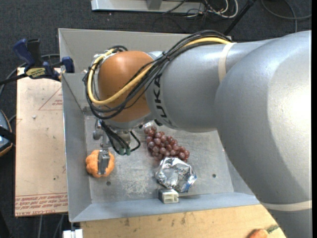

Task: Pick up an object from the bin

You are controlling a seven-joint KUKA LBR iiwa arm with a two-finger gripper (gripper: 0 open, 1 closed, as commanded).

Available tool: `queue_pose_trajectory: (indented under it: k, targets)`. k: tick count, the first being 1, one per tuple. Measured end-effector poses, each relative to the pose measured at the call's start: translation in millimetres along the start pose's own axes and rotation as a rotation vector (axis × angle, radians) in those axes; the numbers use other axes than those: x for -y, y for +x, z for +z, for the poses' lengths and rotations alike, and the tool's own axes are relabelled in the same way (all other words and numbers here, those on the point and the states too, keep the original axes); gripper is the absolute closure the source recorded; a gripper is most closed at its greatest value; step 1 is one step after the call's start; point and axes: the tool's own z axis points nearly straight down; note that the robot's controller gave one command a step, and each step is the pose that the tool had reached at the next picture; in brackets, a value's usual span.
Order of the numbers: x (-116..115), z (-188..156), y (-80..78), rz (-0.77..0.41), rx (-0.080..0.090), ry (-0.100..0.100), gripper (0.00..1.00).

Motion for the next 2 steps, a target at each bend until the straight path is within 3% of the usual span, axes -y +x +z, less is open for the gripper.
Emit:
queue_pose_trajectory:
  k: [1,2]
  targets:
    - [2.5,-3.6,-8.8,0.221,0.005,-0.002,0.00]
    - [0.3,15.6,7.9,-0.090,0.004,-0.001,0.00]
